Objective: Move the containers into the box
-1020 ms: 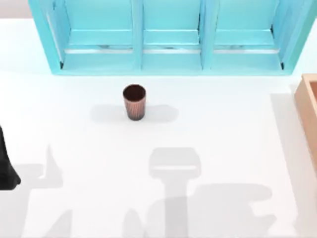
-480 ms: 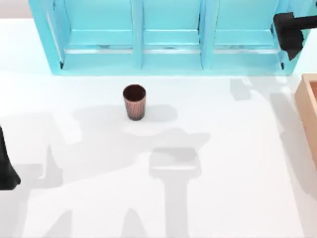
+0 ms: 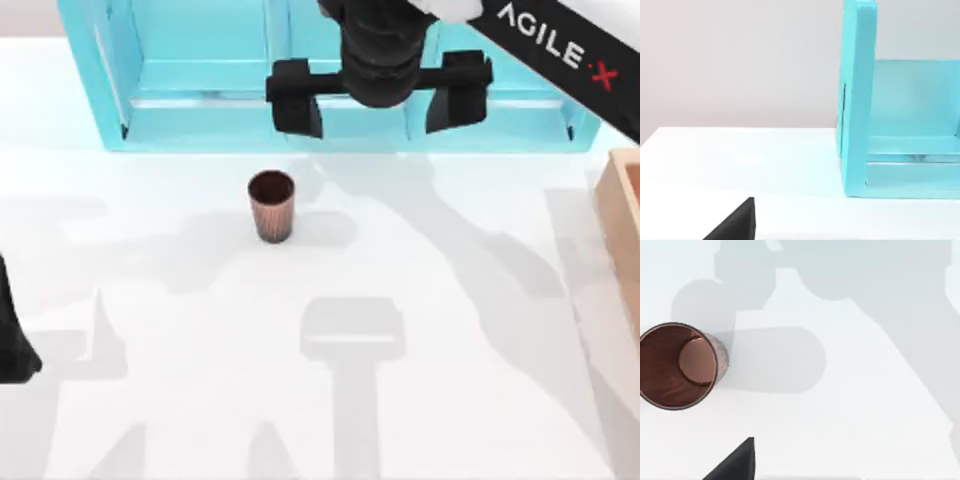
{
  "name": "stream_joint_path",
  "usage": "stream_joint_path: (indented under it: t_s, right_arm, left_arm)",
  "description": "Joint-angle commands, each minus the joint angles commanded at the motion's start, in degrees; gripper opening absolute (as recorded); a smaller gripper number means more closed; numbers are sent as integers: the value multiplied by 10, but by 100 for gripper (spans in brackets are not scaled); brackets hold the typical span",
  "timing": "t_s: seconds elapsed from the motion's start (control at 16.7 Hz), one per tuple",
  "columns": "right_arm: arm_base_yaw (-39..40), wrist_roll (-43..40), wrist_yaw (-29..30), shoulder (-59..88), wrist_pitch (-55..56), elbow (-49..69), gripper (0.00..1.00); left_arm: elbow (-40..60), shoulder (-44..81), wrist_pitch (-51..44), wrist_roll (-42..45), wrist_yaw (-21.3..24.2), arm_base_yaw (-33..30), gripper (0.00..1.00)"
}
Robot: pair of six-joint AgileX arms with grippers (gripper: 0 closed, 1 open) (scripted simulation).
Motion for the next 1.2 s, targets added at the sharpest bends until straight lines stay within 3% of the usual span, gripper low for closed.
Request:
stream_joint_path:
  t_s: [0.36,0.78,1.2]
  right_arm:
    - [67,80,22,95,18,89,100]
    - [66,79,21,102,28,86,100]
    - [44,57,16,158,155,24,100]
  left_arm:
    - [0,0,0,0,0,0,100]
    - [0,0,0,0,0,0,100]
    - [0,0,0,0,0,0,100]
